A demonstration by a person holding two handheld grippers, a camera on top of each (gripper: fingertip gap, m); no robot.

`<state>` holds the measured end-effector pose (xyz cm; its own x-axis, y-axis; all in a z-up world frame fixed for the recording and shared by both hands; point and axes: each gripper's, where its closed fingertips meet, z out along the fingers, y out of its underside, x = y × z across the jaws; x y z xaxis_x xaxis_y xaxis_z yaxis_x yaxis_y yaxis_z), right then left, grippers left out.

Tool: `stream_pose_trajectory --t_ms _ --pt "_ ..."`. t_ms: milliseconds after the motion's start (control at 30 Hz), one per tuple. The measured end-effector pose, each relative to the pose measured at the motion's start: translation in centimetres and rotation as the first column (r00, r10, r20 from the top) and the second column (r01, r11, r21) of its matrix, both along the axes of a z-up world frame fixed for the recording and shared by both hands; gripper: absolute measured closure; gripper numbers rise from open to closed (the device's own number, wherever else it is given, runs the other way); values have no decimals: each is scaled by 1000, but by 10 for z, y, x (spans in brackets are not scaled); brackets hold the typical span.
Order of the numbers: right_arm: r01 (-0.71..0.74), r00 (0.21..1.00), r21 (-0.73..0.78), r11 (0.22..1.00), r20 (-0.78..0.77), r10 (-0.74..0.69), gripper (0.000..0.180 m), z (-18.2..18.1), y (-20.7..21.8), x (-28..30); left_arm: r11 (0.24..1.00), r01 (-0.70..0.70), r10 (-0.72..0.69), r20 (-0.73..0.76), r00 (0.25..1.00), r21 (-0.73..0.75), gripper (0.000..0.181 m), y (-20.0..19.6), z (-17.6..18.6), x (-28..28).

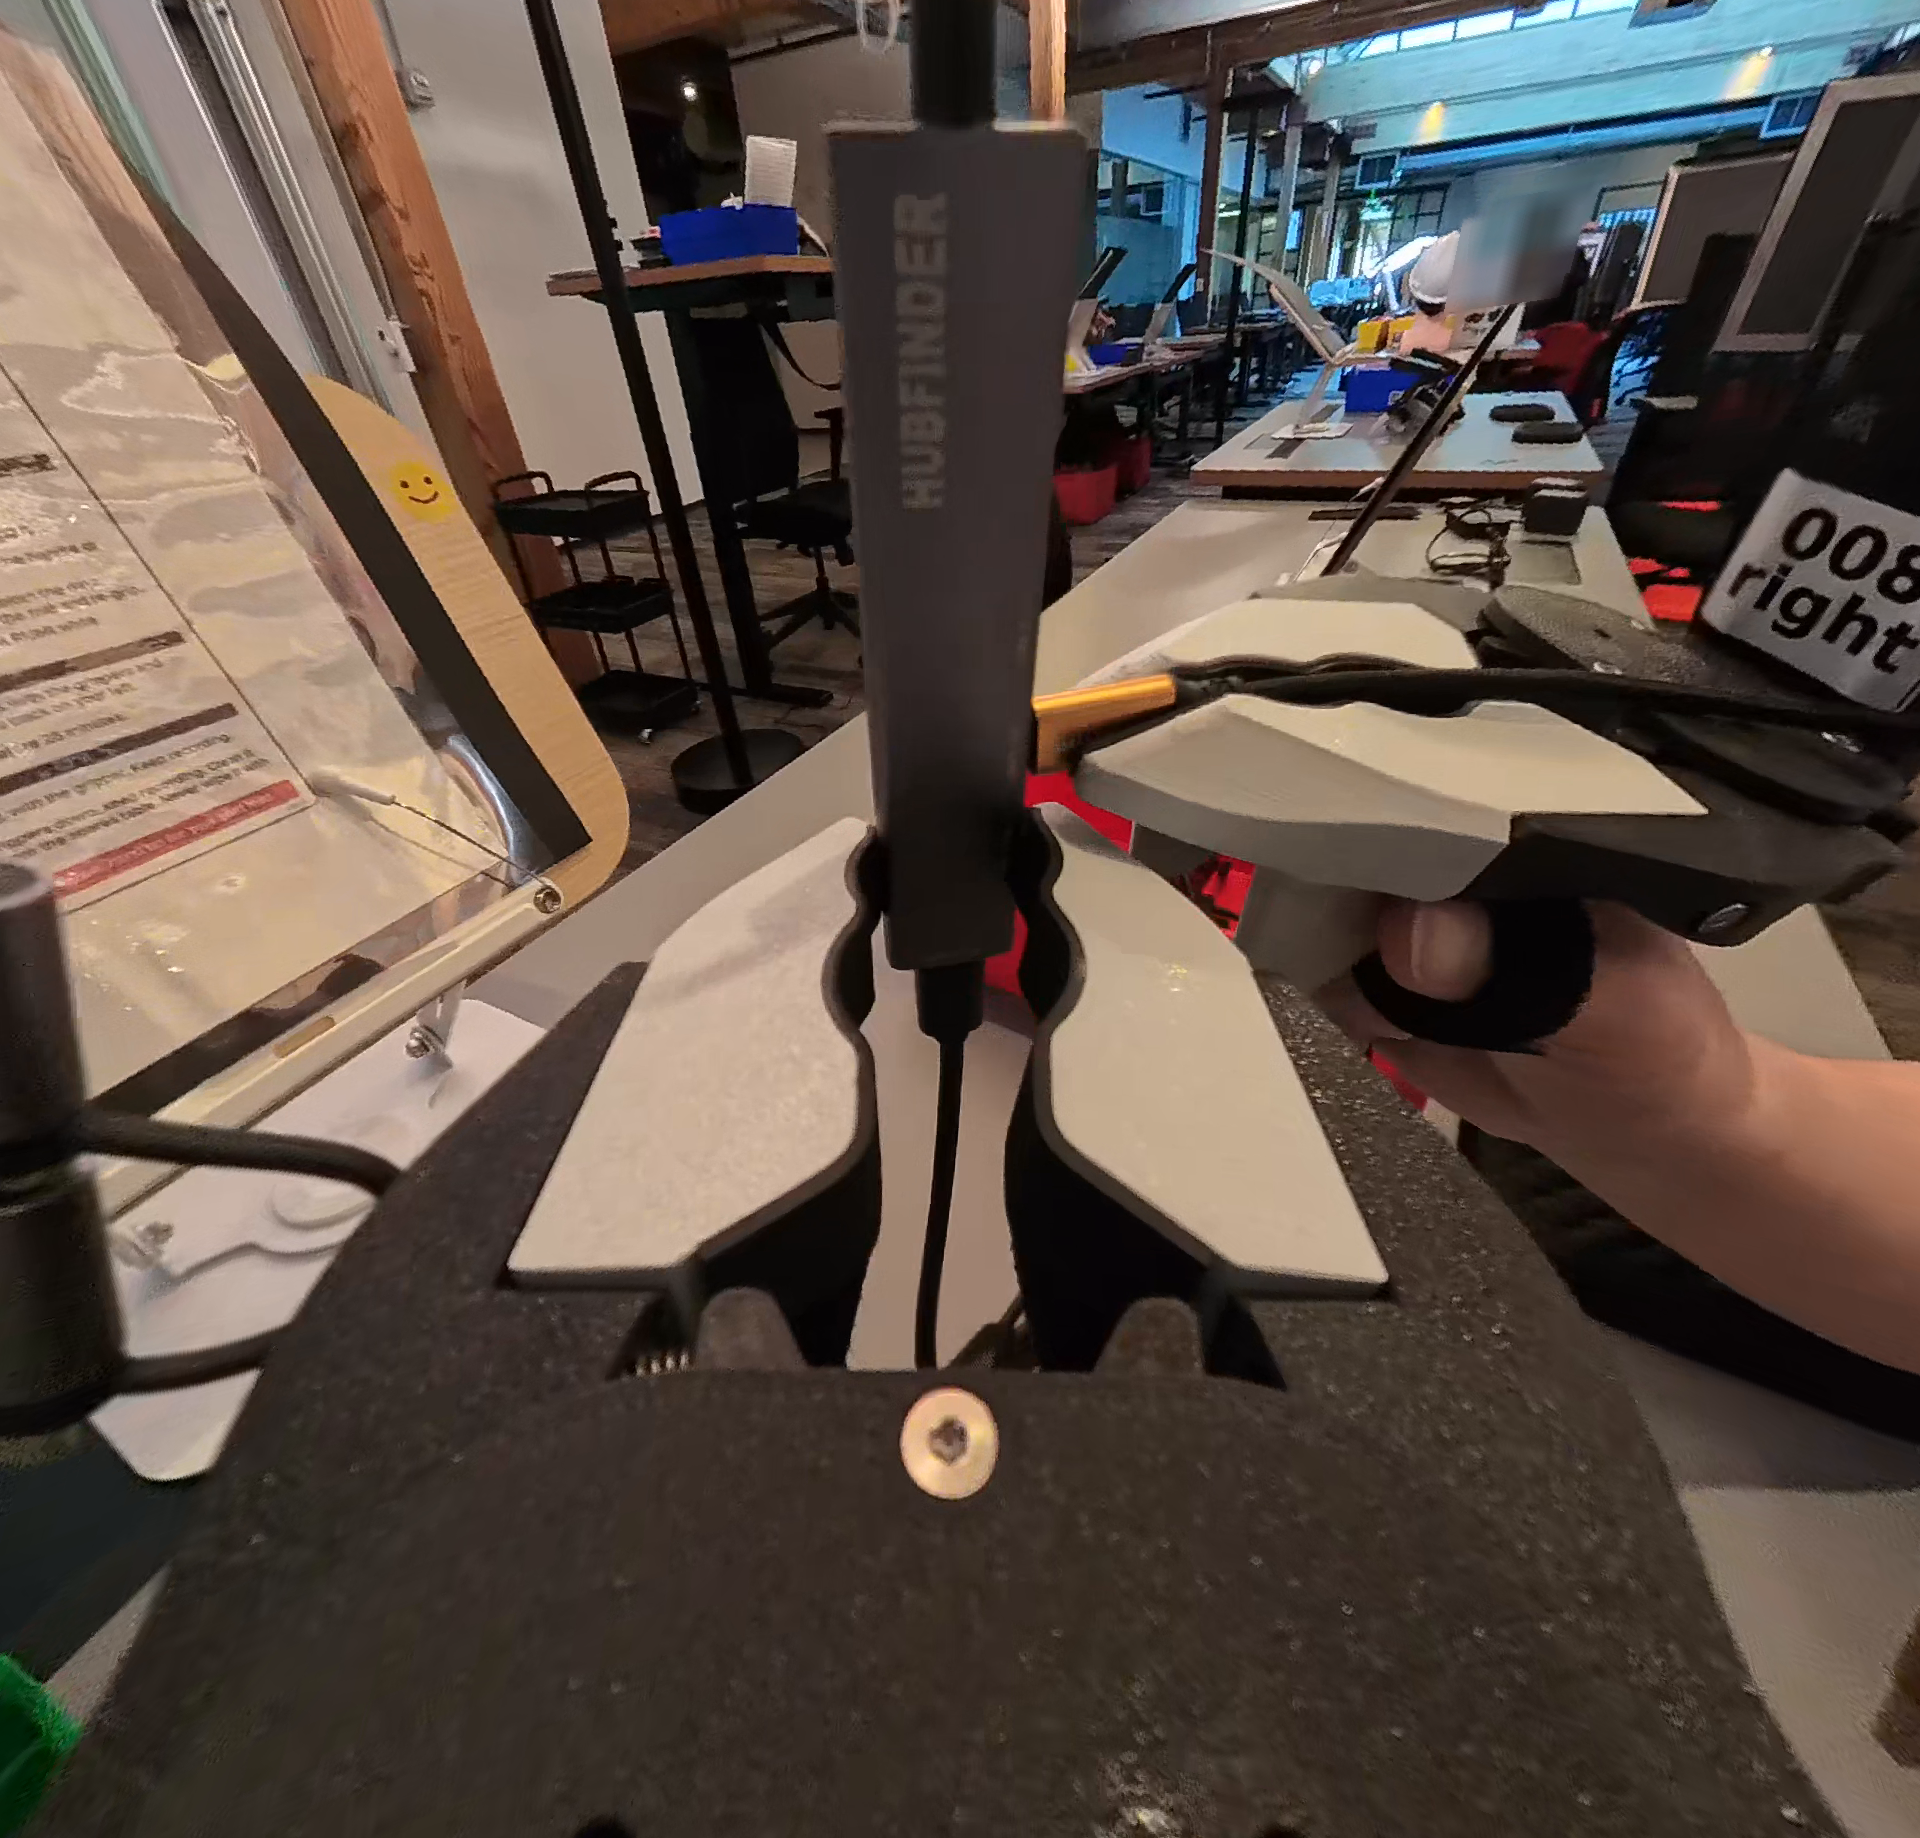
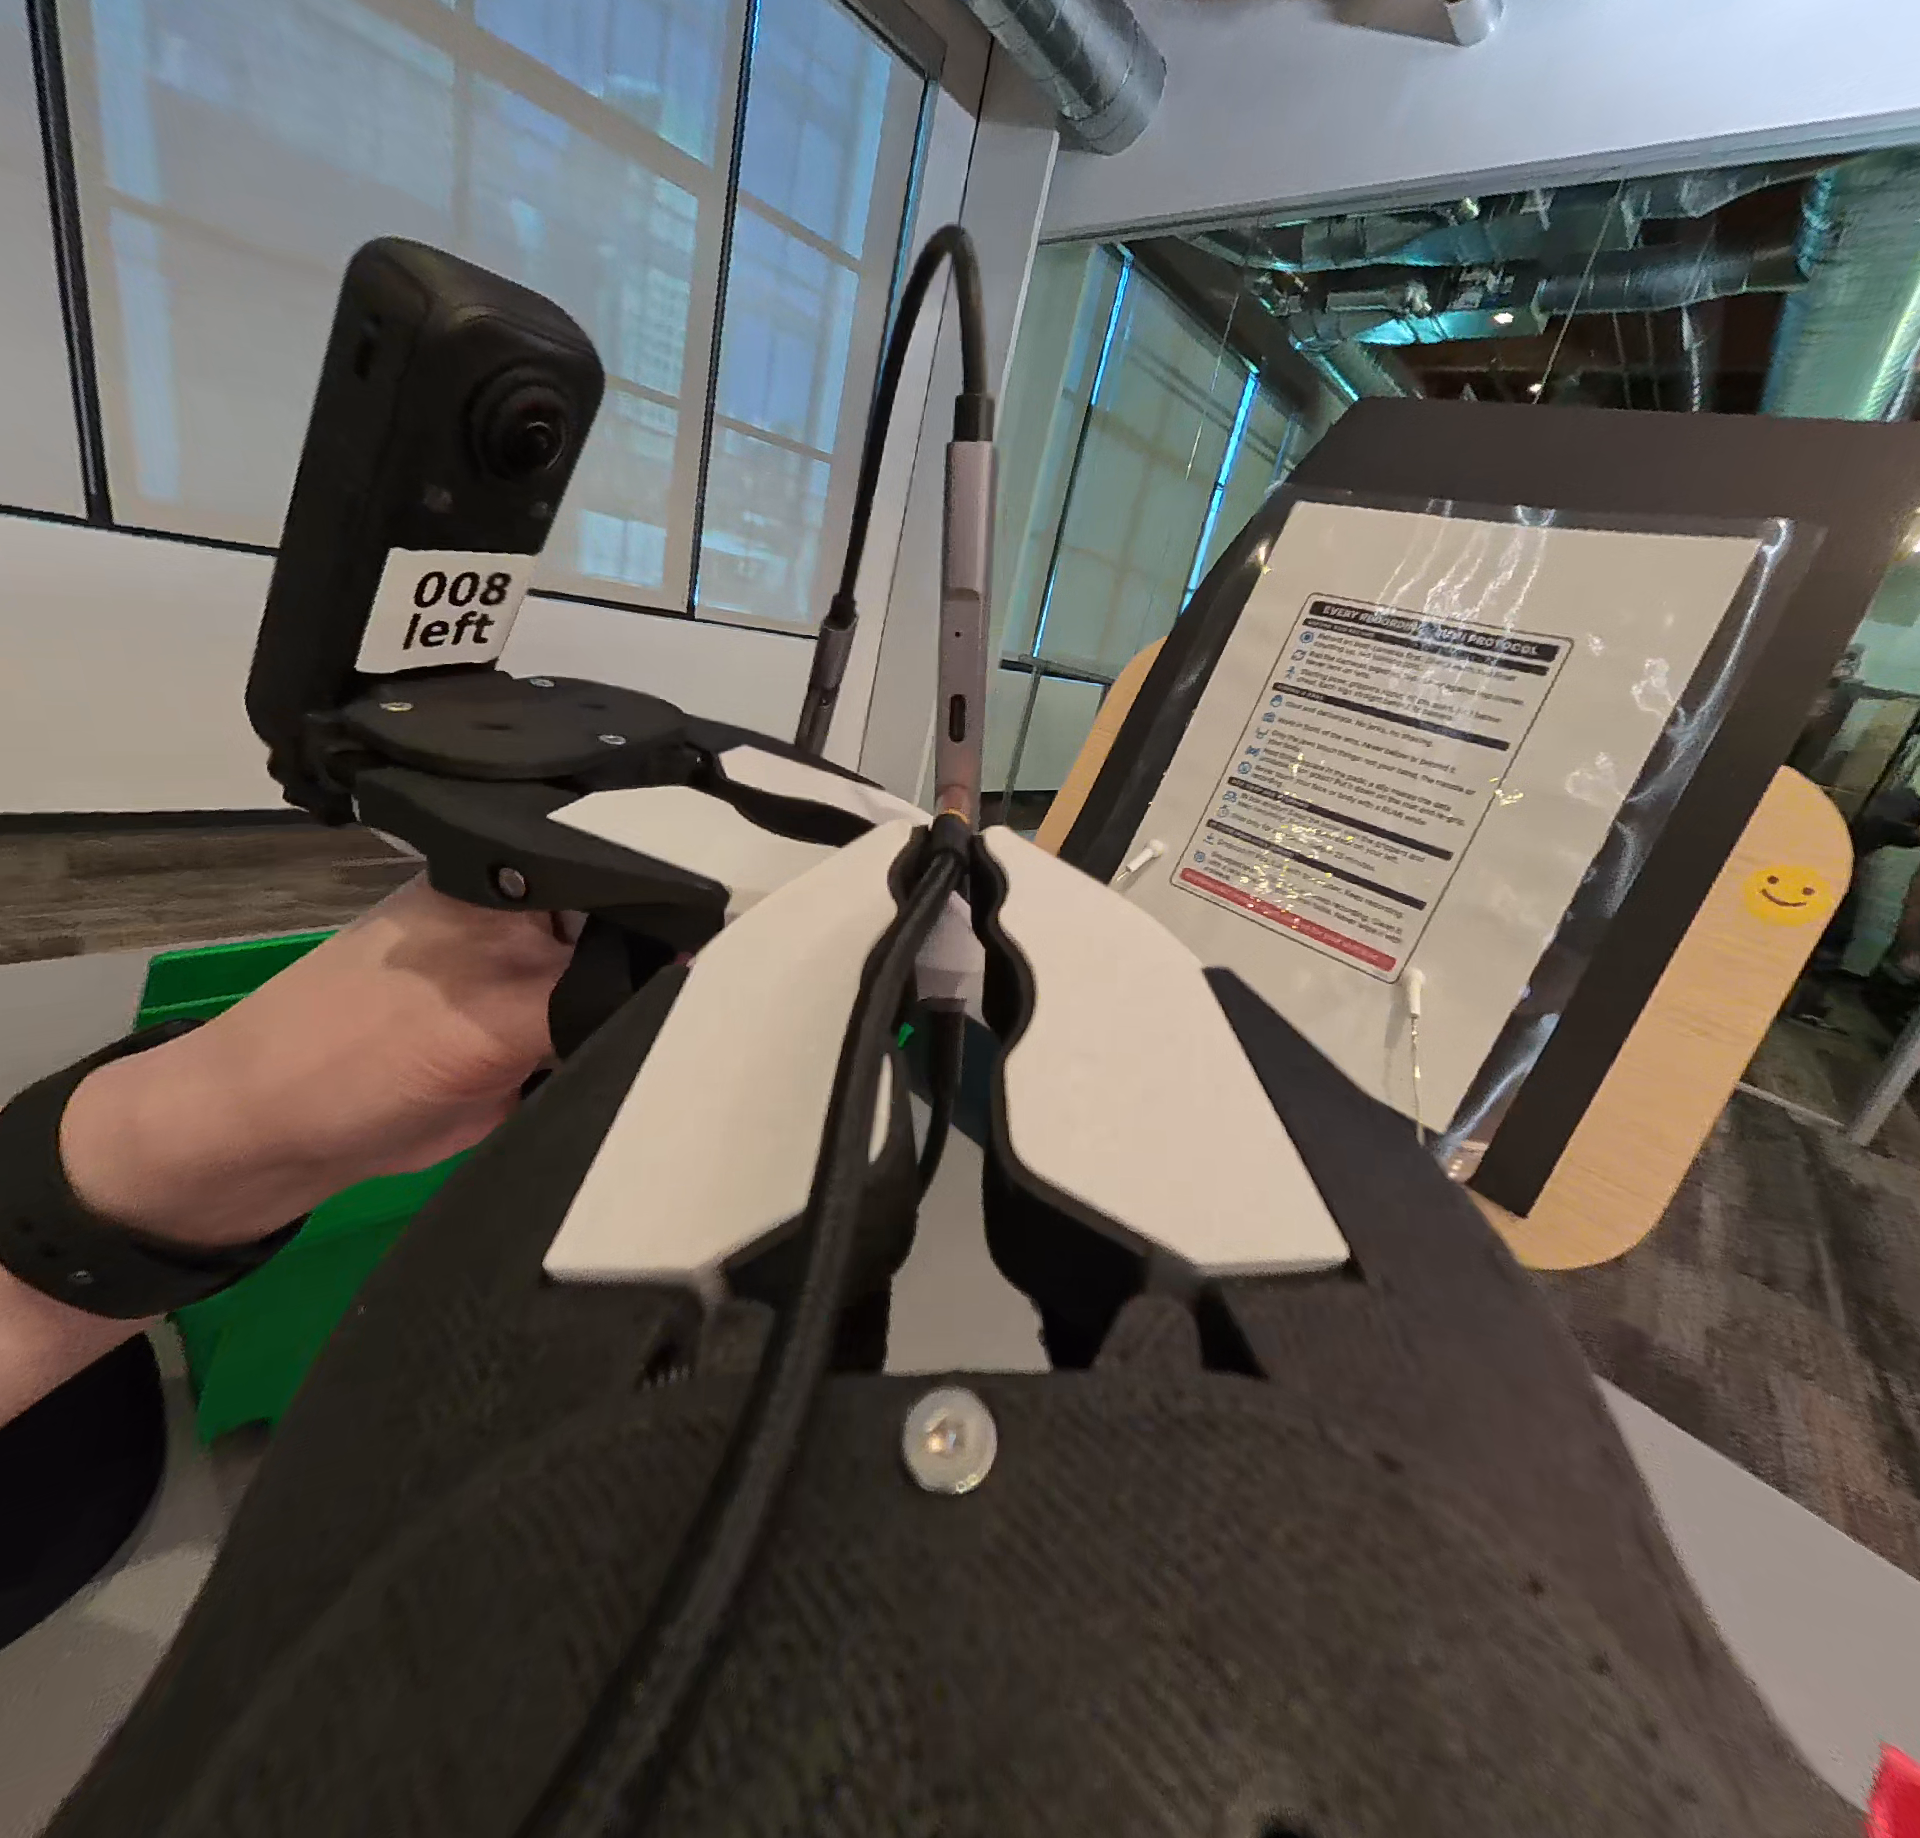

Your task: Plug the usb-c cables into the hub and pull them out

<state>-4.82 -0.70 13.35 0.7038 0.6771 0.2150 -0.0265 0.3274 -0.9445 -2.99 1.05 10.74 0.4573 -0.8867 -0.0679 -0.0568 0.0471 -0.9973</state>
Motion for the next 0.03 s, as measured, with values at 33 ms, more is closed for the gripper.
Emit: stream_pose_trajectory --t_ms 33 --pt "-10 1000 -7 1000 -11 10 171 0 0 0 1000 -3 3 -10 1000 5 157 0 -1 1"
